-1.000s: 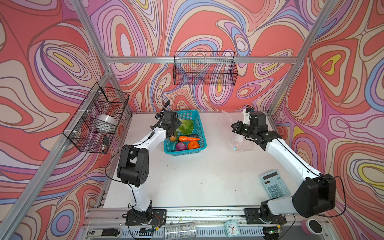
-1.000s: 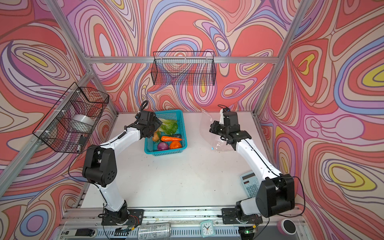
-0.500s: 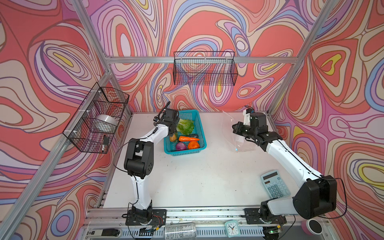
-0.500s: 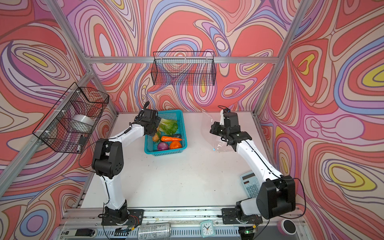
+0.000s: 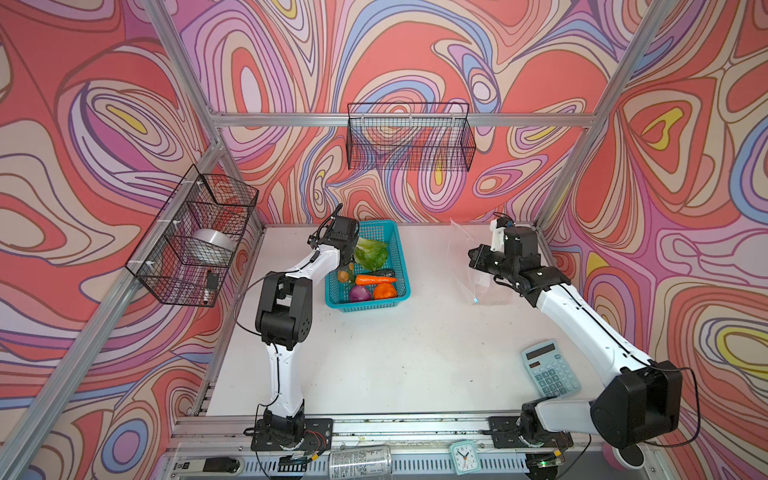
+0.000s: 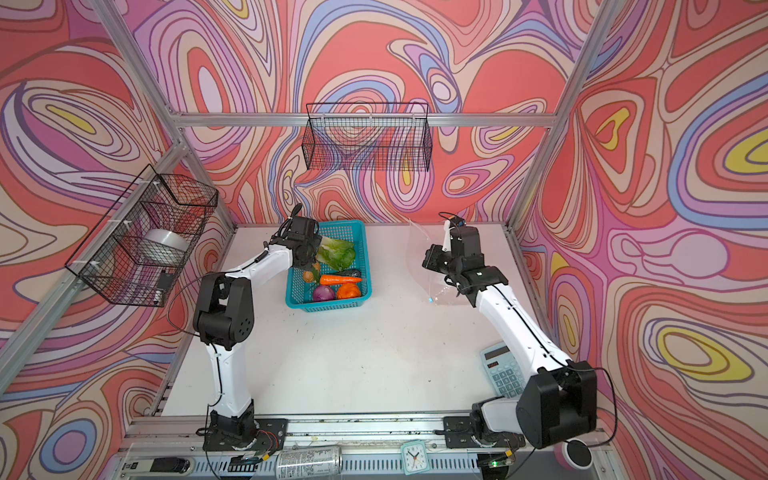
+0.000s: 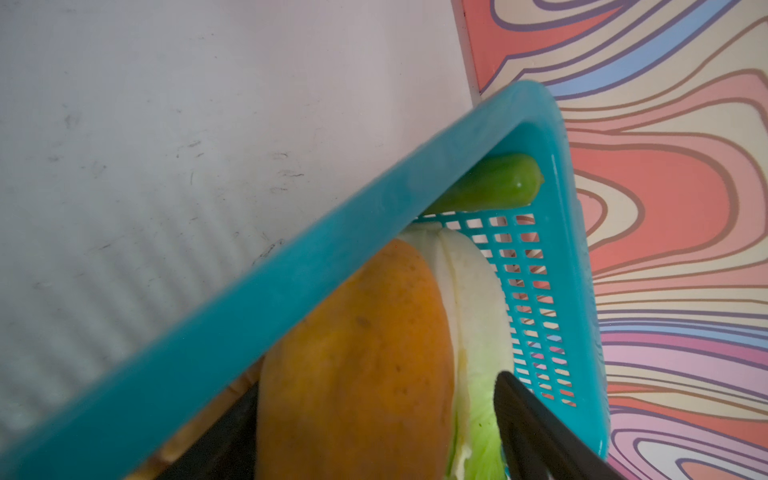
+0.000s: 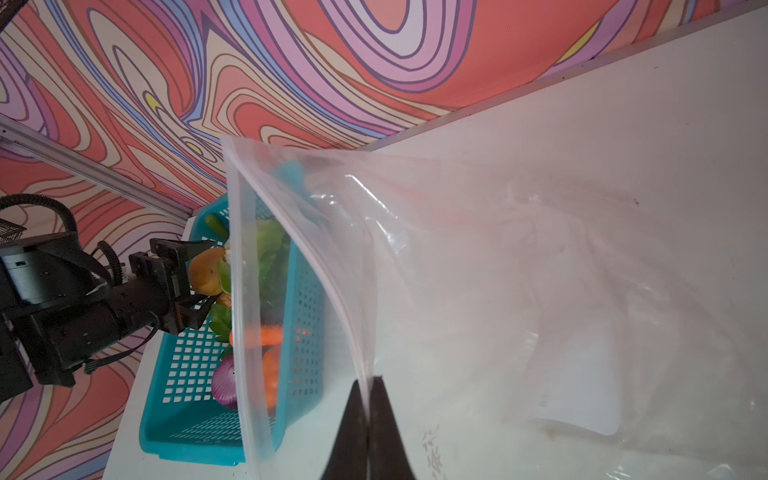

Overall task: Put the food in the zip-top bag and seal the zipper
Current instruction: 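Grasp the yellow potato in the basket with the left gripper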

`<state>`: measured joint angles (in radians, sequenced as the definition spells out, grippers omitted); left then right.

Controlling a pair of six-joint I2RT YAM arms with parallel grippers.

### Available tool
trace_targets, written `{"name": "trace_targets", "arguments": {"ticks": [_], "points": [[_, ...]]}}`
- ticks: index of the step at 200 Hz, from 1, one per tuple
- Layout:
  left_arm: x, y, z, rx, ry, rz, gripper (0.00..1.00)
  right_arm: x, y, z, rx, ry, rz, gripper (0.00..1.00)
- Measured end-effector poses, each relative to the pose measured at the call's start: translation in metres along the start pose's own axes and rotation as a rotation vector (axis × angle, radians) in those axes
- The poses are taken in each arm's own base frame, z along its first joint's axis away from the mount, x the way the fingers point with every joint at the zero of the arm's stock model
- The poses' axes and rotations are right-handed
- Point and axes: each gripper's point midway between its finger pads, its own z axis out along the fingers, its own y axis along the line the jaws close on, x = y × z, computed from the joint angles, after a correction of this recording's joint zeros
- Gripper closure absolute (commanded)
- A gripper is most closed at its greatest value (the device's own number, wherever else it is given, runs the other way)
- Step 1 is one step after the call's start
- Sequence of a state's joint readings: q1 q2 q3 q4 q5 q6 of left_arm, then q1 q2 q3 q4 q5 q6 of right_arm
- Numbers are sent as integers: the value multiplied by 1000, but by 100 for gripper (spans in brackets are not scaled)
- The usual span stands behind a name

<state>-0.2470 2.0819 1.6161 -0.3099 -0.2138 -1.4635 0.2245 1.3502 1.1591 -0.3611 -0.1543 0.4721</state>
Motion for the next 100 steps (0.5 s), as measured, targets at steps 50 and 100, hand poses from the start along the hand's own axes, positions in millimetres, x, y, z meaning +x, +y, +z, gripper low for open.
{"name": "trace_targets", "arguments": {"ticks": [50,100], "points": [[2,10,7,-15,8,-11,50,0,-2,-2,11,-1,-4,100],[4,18,4,15,17,-20,59,-1,-2,-3,14,-6,-7,100]]}}
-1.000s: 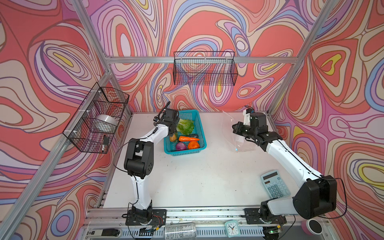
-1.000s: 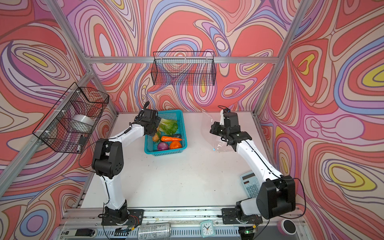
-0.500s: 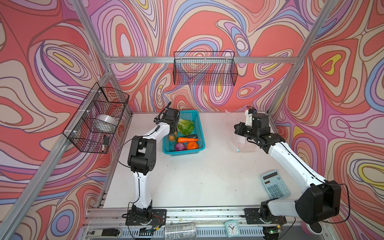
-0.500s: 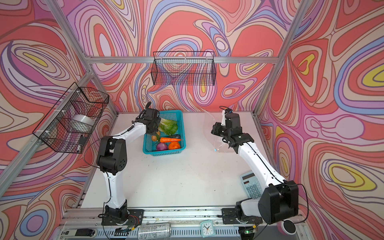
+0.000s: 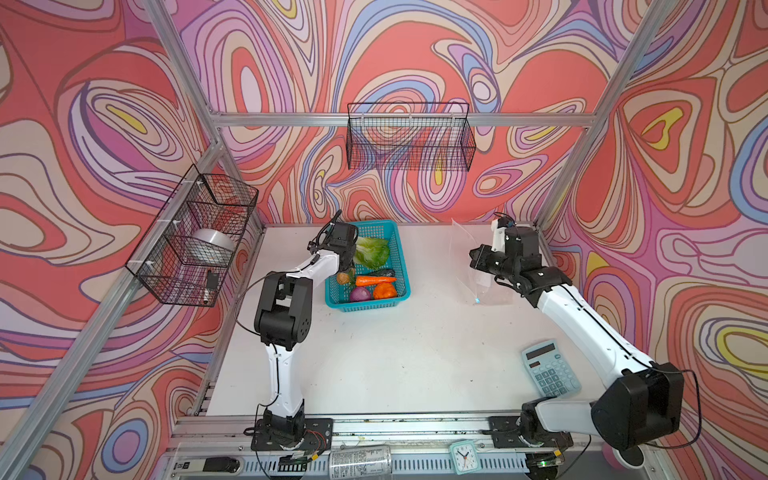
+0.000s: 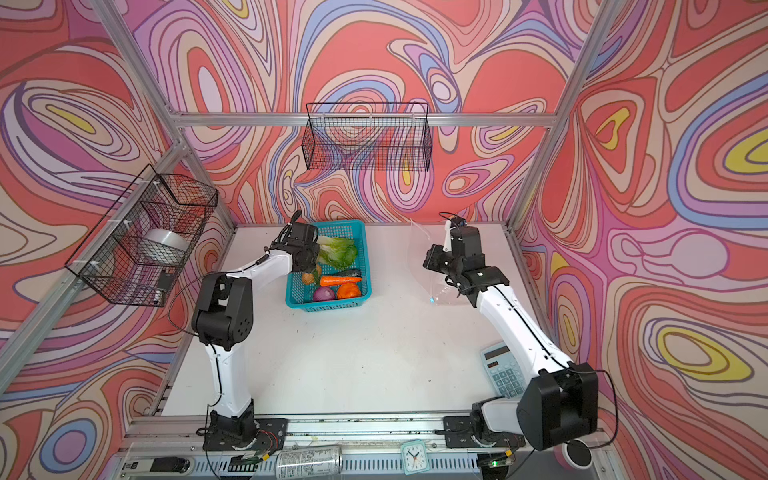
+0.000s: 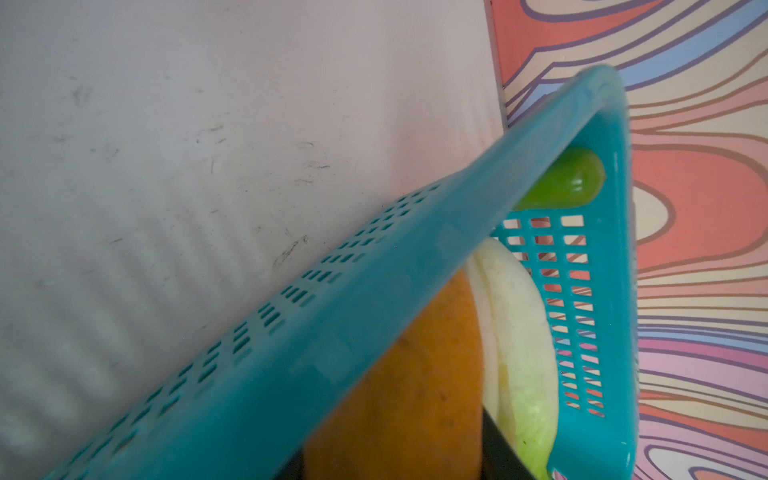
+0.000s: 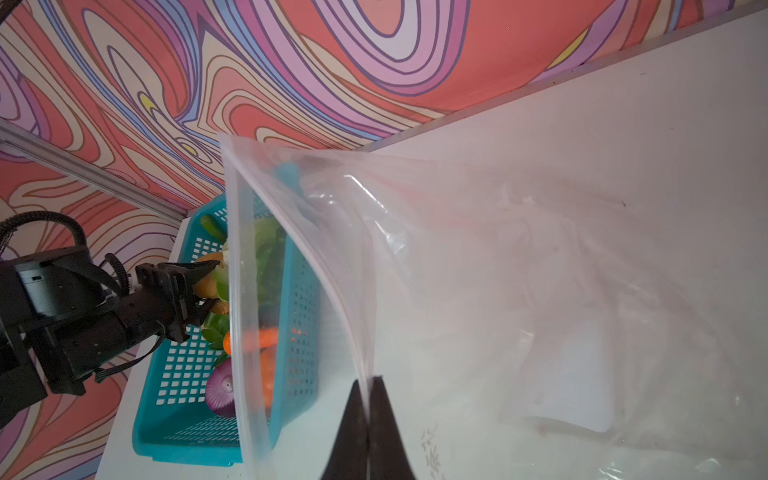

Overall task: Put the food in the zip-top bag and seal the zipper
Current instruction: 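Grasp the yellow potato in the basket with the left gripper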

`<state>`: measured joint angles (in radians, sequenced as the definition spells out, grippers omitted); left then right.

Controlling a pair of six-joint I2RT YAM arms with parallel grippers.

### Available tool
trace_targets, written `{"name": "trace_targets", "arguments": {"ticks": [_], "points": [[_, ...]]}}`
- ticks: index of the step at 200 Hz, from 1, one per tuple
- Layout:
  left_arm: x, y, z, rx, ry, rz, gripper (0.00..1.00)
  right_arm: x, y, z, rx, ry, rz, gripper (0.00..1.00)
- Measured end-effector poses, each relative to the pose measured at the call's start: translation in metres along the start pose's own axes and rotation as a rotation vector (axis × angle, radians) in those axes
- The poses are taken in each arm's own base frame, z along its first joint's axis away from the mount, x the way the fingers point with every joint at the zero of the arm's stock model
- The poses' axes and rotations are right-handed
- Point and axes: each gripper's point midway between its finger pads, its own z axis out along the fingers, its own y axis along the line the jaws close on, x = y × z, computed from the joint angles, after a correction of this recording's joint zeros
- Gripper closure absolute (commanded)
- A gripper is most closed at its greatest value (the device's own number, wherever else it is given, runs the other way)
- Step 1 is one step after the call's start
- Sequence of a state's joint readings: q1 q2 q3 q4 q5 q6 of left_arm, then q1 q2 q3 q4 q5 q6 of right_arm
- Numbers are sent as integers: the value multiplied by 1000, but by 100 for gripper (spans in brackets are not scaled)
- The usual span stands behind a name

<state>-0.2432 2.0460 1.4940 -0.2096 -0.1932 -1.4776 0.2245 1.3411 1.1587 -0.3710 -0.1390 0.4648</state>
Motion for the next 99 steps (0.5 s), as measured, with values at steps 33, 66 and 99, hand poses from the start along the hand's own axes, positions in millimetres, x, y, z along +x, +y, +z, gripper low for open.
{"name": "trace_targets", "arguments": {"ticks": [33,66,99], "points": [[2,15,-16,4,19,8,58,-1,0,0,-2,-4,0,100],[3,25,-37,32,50,22,58,-1,1,0,-2,-5,0,100],[8,27,-57,78,98,47,57,-3,2,1,-8,-11,-1,100]]}}
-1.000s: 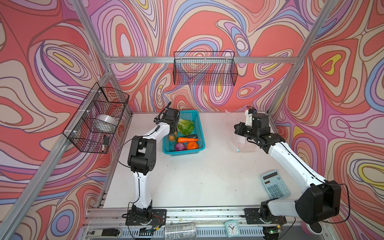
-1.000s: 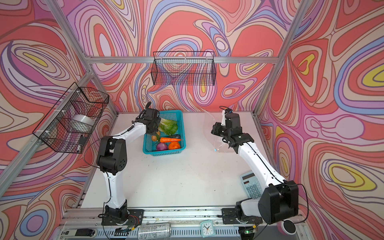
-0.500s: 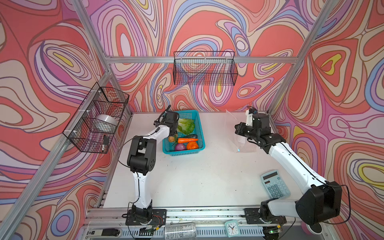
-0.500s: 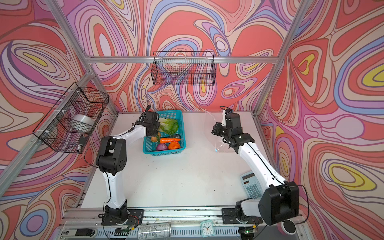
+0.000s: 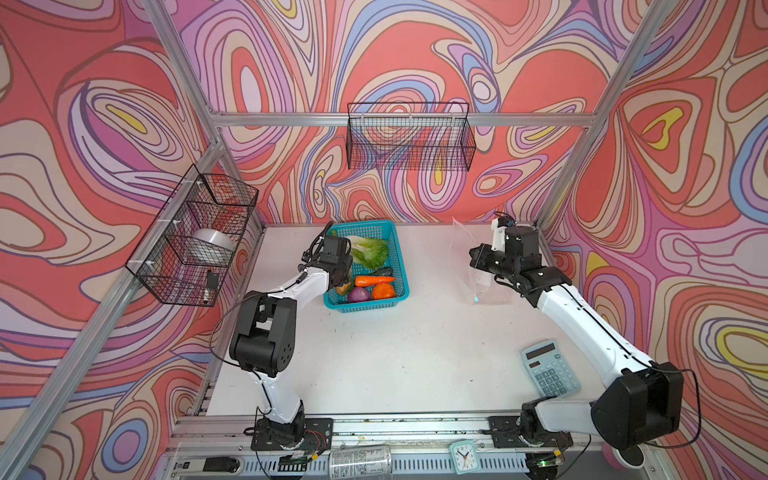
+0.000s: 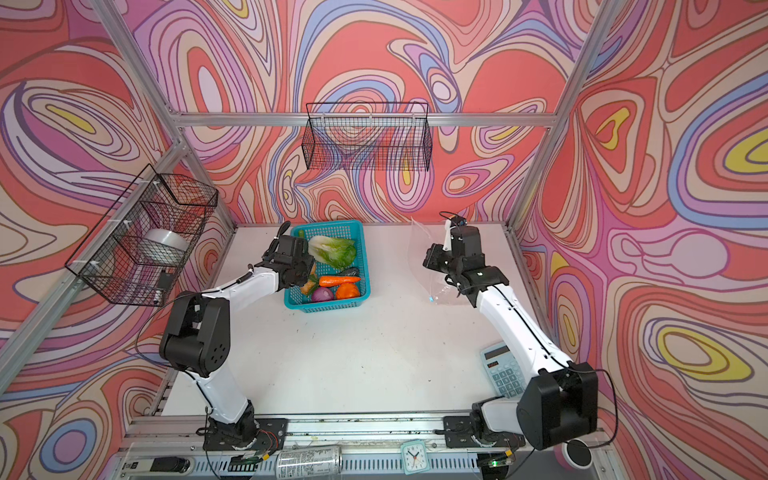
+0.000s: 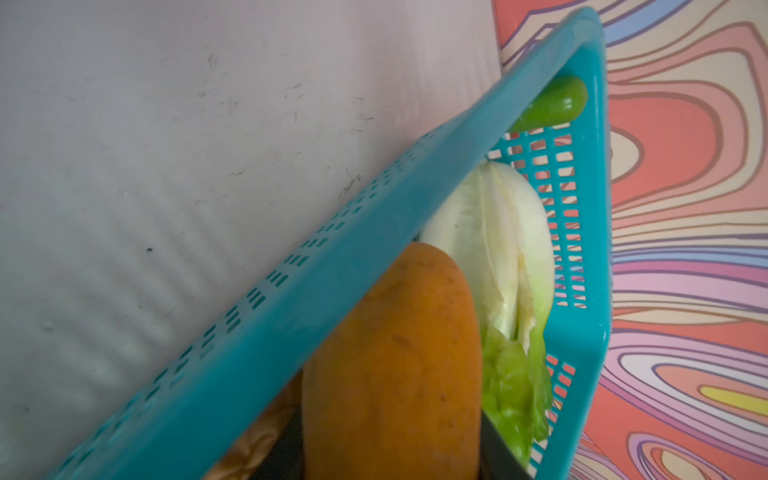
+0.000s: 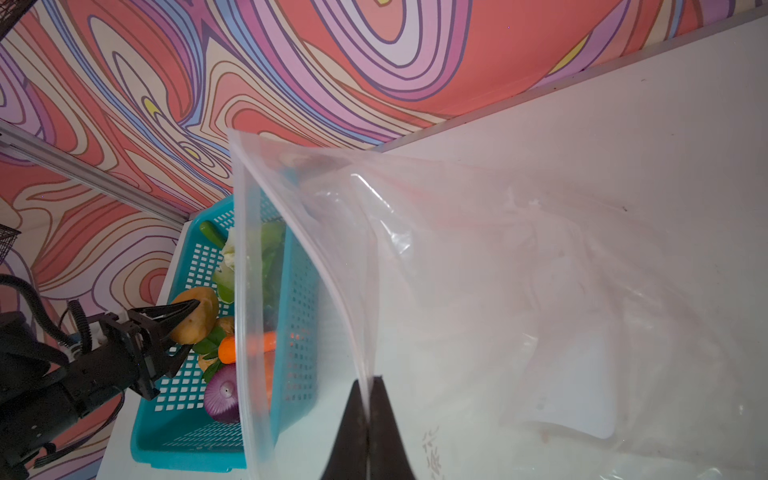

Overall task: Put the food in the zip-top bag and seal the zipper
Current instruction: 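Grasp the yellow potato in the basket with the left gripper, then carry the potato to the bag mouth held by the right gripper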

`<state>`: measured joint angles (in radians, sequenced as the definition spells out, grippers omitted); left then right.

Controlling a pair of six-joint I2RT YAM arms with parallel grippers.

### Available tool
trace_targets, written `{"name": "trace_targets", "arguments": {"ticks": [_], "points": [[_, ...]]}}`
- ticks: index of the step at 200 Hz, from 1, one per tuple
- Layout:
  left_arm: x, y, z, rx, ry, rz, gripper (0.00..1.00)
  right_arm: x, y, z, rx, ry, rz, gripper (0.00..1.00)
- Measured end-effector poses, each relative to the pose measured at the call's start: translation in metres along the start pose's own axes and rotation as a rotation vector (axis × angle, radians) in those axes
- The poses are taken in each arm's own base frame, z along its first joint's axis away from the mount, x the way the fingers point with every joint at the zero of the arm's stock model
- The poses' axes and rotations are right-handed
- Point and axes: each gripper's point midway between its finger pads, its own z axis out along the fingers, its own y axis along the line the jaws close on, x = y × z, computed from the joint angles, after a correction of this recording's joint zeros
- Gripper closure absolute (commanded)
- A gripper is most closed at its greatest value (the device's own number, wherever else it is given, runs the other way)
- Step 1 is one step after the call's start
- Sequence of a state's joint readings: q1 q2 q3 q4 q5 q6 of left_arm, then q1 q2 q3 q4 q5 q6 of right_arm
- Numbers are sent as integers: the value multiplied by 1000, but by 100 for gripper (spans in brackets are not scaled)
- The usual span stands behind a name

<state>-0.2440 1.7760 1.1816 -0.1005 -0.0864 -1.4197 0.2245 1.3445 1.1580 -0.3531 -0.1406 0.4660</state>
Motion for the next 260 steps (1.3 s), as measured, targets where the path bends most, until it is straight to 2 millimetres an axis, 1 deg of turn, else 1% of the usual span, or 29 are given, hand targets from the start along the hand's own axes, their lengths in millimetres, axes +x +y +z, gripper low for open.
{"name": "trace_targets", "arguments": {"ticks": [18,31,56,66,78,96,125,148,161,171,191,204,213,230,242,260], "points": [[6,-5,-11,43,41,28,57,1,1,0,-5,2,1,100],[12,-13,-22,89,80,55,57,1,1,1,-9,3,4,100],[29,-41,-44,236,188,125,57,1,2,3,-17,6,8,100],[39,-55,-55,304,240,163,58,2,2,5,-20,10,9,100],[50,-67,-67,366,287,209,58,4,3,8,-26,20,12,100],[75,-80,-89,448,362,301,59,8,5,13,-44,39,23,100],[128,-100,-131,579,476,465,59,13,9,18,-74,66,42,100],[167,-117,-162,693,551,553,59,14,11,21,-91,73,54,100],[184,-125,-175,742,583,584,59,14,13,21,-98,74,57,100],[195,-135,-185,782,603,603,59,14,14,21,-104,75,59,100],[219,-157,-194,853,640,625,60,15,16,20,-113,80,66,100],[236,-168,-195,892,668,627,61,15,16,20,-116,82,70,100],[247,-172,-193,906,691,625,62,15,16,20,-117,83,71,100],[268,-173,-182,896,729,630,62,15,17,20,-119,84,74,100],[282,-170,-173,867,747,642,62,15,17,20,-119,83,74,100],[293,-161,-160,813,752,658,62,13,18,17,-120,77,73,100]]}}
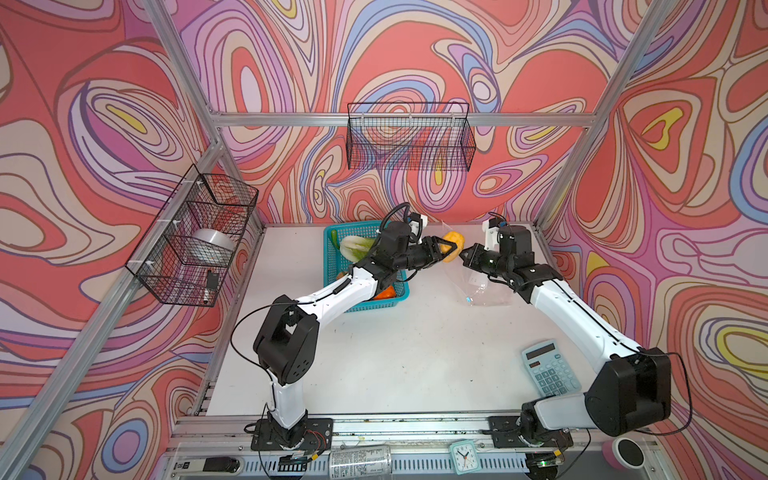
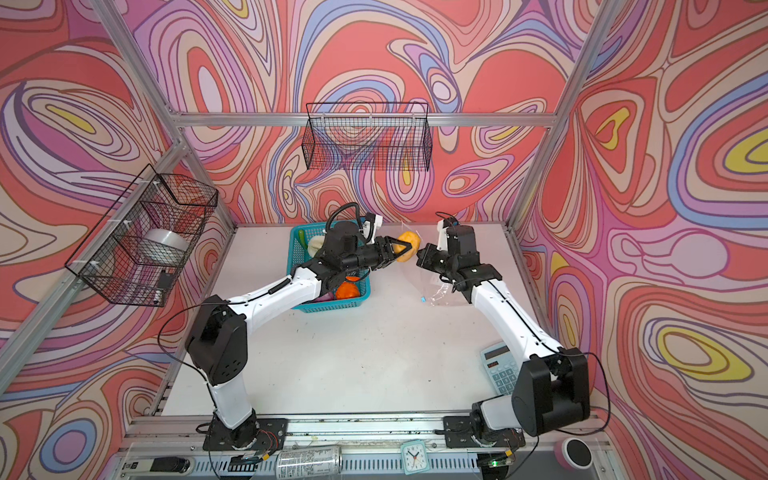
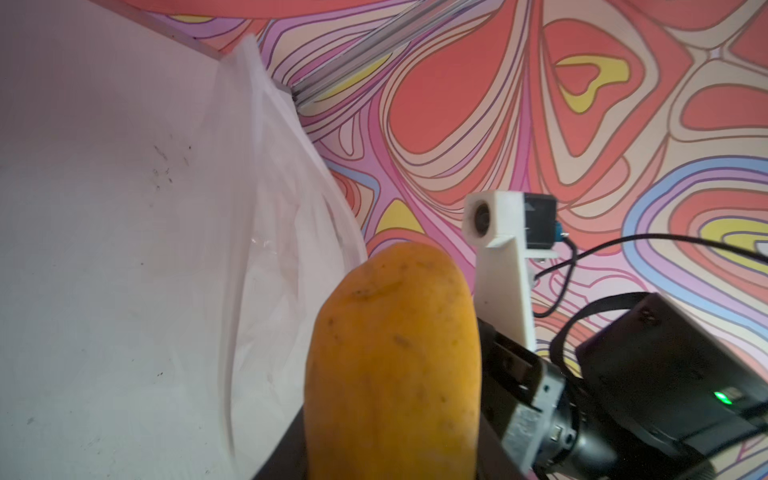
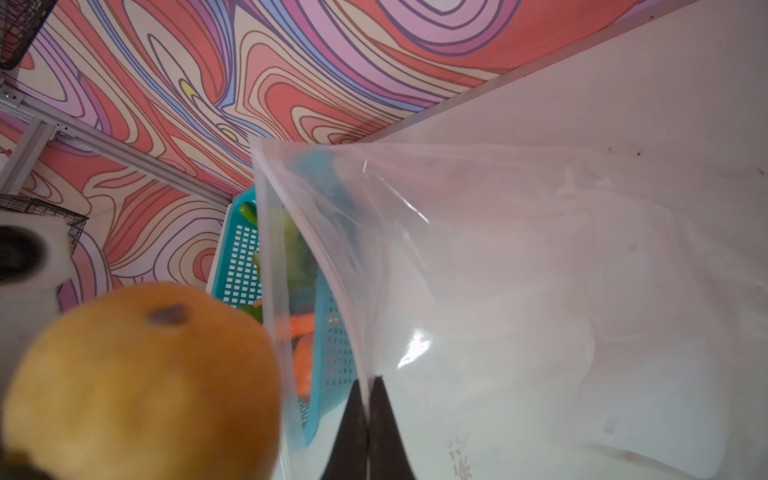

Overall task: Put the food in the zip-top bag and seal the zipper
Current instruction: 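Carry the potato to the bag mouth held by the right gripper, then open the left gripper to drop the potato into the bag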

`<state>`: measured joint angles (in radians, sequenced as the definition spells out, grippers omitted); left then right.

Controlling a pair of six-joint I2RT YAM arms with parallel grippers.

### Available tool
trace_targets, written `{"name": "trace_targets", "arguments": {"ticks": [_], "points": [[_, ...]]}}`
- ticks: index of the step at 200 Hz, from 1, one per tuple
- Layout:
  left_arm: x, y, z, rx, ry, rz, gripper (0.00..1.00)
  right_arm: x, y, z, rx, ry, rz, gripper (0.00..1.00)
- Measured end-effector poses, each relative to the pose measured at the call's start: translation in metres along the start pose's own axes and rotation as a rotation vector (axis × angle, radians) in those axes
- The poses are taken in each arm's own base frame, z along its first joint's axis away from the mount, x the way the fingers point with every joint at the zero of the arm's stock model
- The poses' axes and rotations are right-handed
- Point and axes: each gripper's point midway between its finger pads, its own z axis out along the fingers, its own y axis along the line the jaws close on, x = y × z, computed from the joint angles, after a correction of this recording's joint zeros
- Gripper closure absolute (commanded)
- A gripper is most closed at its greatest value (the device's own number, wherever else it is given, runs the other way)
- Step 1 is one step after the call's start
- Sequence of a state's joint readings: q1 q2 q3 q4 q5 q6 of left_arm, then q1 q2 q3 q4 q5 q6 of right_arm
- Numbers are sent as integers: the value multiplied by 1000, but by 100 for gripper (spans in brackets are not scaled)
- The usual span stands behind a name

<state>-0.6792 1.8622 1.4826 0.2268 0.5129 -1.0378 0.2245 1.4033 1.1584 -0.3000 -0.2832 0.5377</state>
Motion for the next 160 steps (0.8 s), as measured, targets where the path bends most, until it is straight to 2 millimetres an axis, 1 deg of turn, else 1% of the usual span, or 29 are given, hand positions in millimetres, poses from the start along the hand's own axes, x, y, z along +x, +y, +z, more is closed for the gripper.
{"name": "trace_targets", "arguments": {"ticks": [12,32,49,73,89,103,137,160], "points": [[5,9,2,-39,3,-9,62,-1,0,-3,6,-7,-1,100],[2,23,1,-109,-28,-15,62,-5,3,-8,0,-22,-4,100],[0,40,-1,-184,-52,-24,62,-6,8,-12,-16,-28,-4,100],[0,59,-5,-283,-64,-22,60,-7,14,-17,-40,-29,-3,100],[0,64,-4,-335,-58,-8,58,-7,18,-19,-60,-27,5,100],[0,64,-4,-368,-50,14,57,-7,23,-20,-85,-24,11,100],[1,64,-13,-471,-32,92,53,-1,41,-16,-151,0,15,100],[5,77,-22,-565,-21,135,49,6,50,-9,-182,24,21,100]]}}
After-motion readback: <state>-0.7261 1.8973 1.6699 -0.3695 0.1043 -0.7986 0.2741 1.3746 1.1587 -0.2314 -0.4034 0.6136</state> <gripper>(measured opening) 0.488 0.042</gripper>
